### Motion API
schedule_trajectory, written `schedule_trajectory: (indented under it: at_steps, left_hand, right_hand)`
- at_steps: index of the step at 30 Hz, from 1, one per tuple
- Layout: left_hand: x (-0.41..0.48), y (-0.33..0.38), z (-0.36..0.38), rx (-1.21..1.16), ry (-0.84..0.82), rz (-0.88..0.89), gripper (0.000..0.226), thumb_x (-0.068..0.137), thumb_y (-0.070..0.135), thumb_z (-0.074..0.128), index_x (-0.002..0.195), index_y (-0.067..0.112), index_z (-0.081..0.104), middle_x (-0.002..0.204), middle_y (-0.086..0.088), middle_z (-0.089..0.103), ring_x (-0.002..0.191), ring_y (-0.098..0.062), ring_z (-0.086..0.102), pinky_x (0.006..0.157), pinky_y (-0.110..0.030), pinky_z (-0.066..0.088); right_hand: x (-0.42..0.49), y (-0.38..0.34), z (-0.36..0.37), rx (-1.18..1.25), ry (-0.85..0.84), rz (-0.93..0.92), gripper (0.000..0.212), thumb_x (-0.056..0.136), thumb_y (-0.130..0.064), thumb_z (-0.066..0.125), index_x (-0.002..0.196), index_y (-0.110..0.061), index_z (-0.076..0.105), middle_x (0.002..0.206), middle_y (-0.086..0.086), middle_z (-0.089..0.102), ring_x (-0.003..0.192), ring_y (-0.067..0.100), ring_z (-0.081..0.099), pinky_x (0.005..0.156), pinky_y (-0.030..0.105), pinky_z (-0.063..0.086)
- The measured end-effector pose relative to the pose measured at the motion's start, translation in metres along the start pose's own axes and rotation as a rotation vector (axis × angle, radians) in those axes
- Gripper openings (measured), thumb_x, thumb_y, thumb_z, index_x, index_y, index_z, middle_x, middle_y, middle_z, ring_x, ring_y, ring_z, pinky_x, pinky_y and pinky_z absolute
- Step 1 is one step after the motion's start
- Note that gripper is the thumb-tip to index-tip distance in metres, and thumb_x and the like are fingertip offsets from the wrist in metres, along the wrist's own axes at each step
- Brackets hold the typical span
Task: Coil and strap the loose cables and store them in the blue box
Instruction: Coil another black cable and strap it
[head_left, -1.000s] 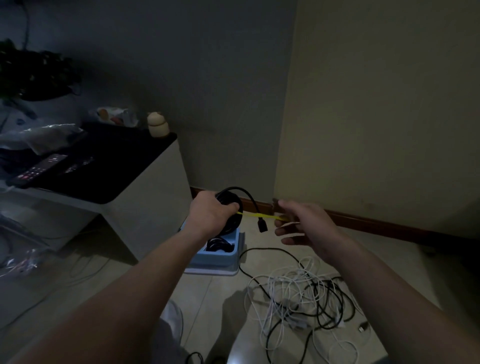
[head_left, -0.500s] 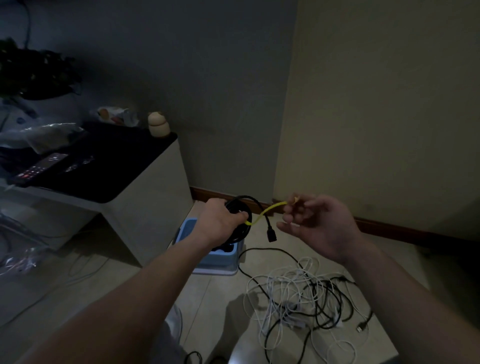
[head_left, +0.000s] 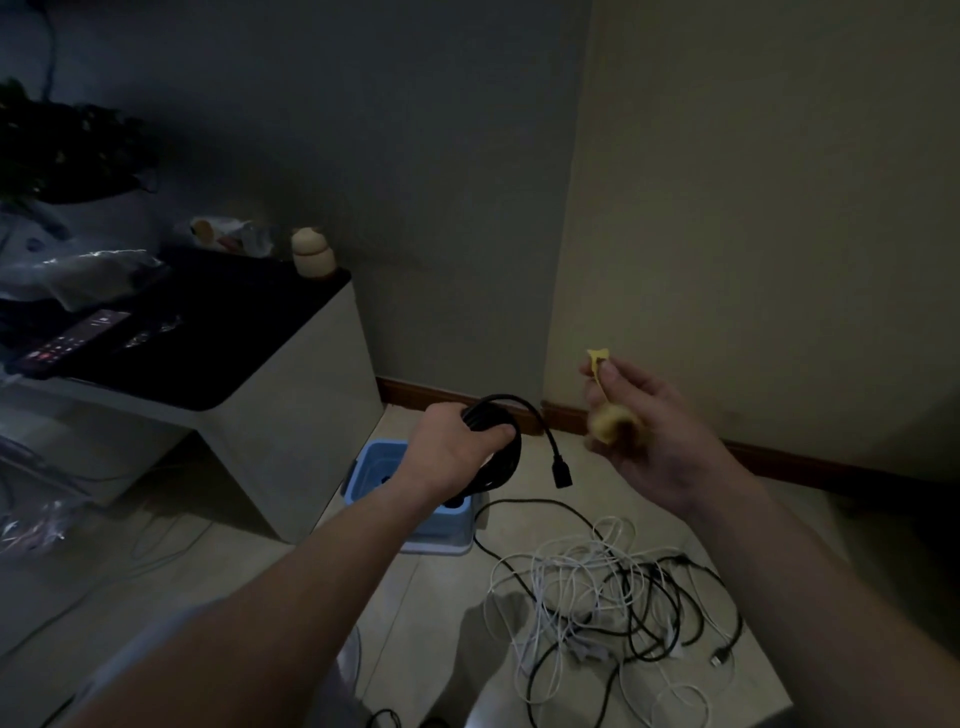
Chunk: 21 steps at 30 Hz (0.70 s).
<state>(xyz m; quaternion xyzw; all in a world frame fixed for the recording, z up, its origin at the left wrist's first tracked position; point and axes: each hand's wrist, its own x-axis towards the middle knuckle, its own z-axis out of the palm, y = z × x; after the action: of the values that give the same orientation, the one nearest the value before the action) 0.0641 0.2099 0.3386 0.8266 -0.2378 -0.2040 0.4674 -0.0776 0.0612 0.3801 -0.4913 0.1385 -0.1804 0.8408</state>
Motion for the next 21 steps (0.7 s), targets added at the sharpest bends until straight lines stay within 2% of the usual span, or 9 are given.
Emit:
schedule_trajectory:
  at_steps: [2,4,7,9,12,16,18,20,21]
  left_hand:
    - [-0.002,0.002,0.003,-0.020,0.013,0.015,0.025,0.084,0.033,0.078,0.077,0.011,0.069,0.071,-0.003,0.068,0.058,-0.003,0.063,0.047,-0.016,0.045]
    - [-0.005,0.007,0.007,-0.009,0.039,0.060,0.024,0.084,0.032,0.078,0.071,0.015,0.066,0.064,0.003,0.064,0.050,0.004,0.058,0.042,-0.011,0.039]
    - [-0.009,0.014,0.016,0.062,0.069,0.175,0.023,0.084,0.036,0.076,0.077,0.014,0.070,0.067,0.001,0.067,0.060,-0.005,0.062,0.054,-0.022,0.049]
    - [-0.010,0.016,0.020,0.100,0.083,0.237,0.024,0.085,0.040,0.073,0.073,0.020,0.067,0.065,0.003,0.066,0.063,-0.013,0.062,0.058,-0.031,0.048]
    - [-0.010,0.017,0.024,0.186,0.119,0.305,0.029,0.086,0.043,0.071,0.067,0.025,0.057,0.062,0.006,0.060,0.060,-0.010,0.057,0.054,-0.029,0.041]
    - [-0.010,0.019,0.028,0.287,0.137,0.376,0.028,0.085,0.048,0.070,0.074,0.027,0.054,0.066,0.008,0.059,0.067,-0.017,0.060,0.059,-0.033,0.046]
    - [-0.010,0.019,0.029,0.285,0.154,0.412,0.027,0.085,0.047,0.070,0.075,0.027,0.054,0.063,0.011,0.054,0.064,-0.013,0.058,0.056,-0.030,0.044]
    - [-0.011,0.019,0.030,0.260,0.166,0.431,0.026,0.086,0.042,0.071,0.072,0.030,0.052,0.061,0.014,0.053,0.062,-0.005,0.057,0.050,-0.016,0.035]
    - [-0.011,0.018,0.030,0.244,0.166,0.435,0.028,0.086,0.040,0.072,0.069,0.033,0.050,0.060,0.015,0.053,0.064,0.000,0.057,0.049,-0.014,0.036]
  right_hand:
    - [-0.001,-0.002,0.001,0.027,-0.019,0.009,0.018,0.083,-0.025,0.063,0.087,-0.011,0.075,0.064,-0.003,0.058,0.041,0.003,0.046,0.042,0.017,0.042]
    - [-0.001,0.002,0.006,0.001,-0.010,0.031,0.021,0.082,-0.025,0.065,0.088,-0.005,0.068,0.059,-0.002,0.057,0.036,0.002,0.041,0.040,0.016,0.040]
    - [0.000,0.015,0.016,-0.048,0.064,0.101,0.024,0.082,-0.030,0.067,0.085,-0.006,0.065,0.057,-0.001,0.056,0.037,0.004,0.043,0.040,0.019,0.041]
    - [-0.001,0.023,0.022,-0.039,0.119,0.124,0.023,0.089,-0.030,0.065,0.077,-0.011,0.070,0.057,0.000,0.056,0.039,0.006,0.044,0.041,0.019,0.041]
    - [-0.001,0.029,0.027,0.005,0.193,0.074,0.035,0.095,-0.029,0.061,0.065,-0.018,0.074,0.059,0.000,0.061,0.041,0.008,0.049,0.042,0.022,0.046]
    - [0.001,0.027,0.030,0.139,0.252,0.017,0.034,0.093,-0.030,0.063,0.062,-0.021,0.073,0.061,-0.001,0.062,0.040,0.007,0.048,0.041,0.021,0.046]
    - [0.002,0.026,0.029,0.091,0.262,0.003,0.030,0.090,-0.032,0.066,0.063,-0.022,0.073,0.061,-0.001,0.062,0.040,0.008,0.049,0.042,0.021,0.046]
    - [0.001,0.028,0.028,0.024,0.284,0.015,0.027,0.088,-0.033,0.068,0.065,-0.021,0.073,0.060,0.000,0.062,0.042,0.009,0.050,0.043,0.022,0.046]
    - [0.001,0.030,0.028,0.008,0.296,0.023,0.027,0.088,-0.033,0.069,0.066,-0.020,0.074,0.060,0.001,0.061,0.043,0.010,0.051,0.043,0.022,0.046]
